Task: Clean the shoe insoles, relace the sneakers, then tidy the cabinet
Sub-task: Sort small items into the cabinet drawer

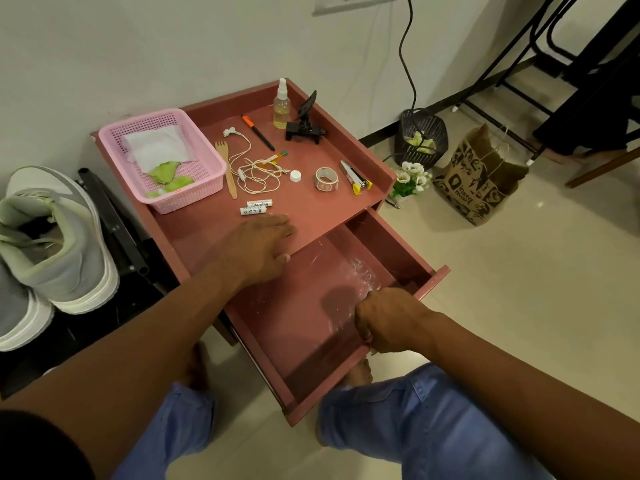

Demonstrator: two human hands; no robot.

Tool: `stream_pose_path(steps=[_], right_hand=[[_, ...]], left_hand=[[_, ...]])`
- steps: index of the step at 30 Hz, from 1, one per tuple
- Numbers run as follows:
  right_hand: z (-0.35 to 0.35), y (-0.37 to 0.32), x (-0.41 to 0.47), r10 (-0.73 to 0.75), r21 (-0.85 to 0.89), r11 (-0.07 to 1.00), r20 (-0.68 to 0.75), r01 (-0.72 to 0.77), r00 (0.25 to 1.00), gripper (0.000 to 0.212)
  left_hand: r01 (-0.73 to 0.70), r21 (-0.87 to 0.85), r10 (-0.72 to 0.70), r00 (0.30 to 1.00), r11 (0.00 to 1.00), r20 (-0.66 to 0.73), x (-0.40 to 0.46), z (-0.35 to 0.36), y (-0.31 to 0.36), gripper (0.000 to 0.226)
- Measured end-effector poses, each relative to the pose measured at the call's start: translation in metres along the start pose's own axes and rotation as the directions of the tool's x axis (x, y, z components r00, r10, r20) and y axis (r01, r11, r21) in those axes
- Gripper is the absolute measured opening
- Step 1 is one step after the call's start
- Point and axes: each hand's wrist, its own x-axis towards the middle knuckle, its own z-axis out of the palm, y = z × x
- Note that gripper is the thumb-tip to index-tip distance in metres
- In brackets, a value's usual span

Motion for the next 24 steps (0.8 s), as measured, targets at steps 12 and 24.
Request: stream_pose_path(steps=[12,24], right_hand=[[-0.004,0.006,0.009,-0.014,0.187,0.982,0.031,0.008,0.999,0.021],[-0.091,-0.01,0.118,0.21,0.45,0.889,-0.564,0.084,0.799,0.034]], left_hand=[[-0.002,-0.099,0.0,1.0,0.995,-0.027,-0.005,-0.014,0.002,0.061],[0.258,-0.171,-0.306,0.868,0.951,-0.391,-0.001,-0.03,-0.033,0.039]])
